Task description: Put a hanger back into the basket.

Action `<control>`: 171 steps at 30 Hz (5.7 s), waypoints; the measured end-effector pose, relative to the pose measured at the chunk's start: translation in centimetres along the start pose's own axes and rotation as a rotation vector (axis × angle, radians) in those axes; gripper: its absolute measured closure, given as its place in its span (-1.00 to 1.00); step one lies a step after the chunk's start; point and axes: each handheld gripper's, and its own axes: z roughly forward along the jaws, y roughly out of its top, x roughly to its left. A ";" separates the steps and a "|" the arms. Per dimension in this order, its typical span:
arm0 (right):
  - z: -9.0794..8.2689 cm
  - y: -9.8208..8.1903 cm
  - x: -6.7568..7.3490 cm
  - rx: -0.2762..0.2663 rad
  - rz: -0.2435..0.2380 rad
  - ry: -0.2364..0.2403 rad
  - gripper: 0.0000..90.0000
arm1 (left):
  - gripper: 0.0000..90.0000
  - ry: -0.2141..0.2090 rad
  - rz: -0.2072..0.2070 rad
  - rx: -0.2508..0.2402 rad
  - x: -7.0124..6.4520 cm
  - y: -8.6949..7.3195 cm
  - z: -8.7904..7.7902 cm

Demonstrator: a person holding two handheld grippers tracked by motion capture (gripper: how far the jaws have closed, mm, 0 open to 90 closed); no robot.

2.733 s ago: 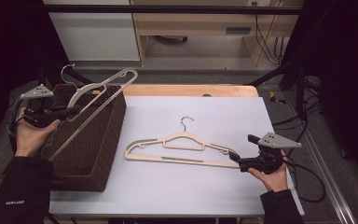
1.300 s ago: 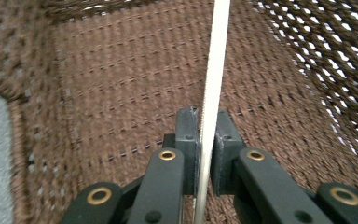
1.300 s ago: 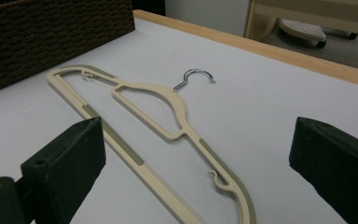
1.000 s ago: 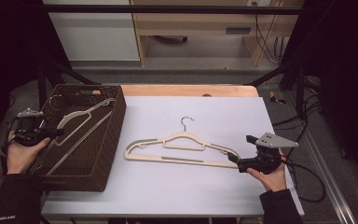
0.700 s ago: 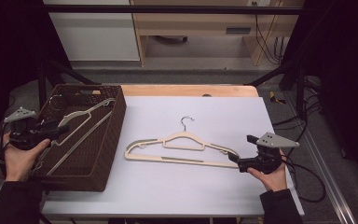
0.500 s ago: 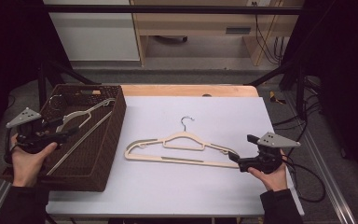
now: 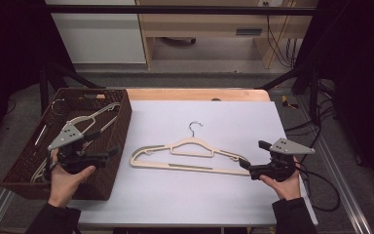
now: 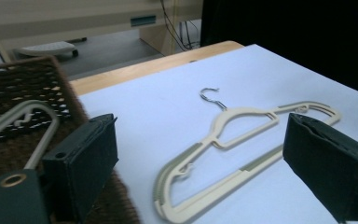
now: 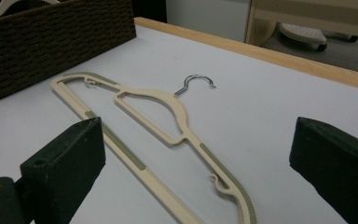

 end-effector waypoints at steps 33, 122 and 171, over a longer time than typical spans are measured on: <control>4.2 0.3 -0.7 0.094 -0.046 0.025 -0.69 | -0.85 -0.151 0.104 0.150 -7.0 -3.6 7.2; 10.0 0.0 -1.7 0.372 -0.279 0.195 0.77 | -0.80 -0.179 0.075 0.173 -7.2 0.9 13.4; 9.1 0.7 -0.9 0.355 -0.300 0.192 0.77 | -0.24 -0.157 0.117 0.452 -4.1 -1.7 26.7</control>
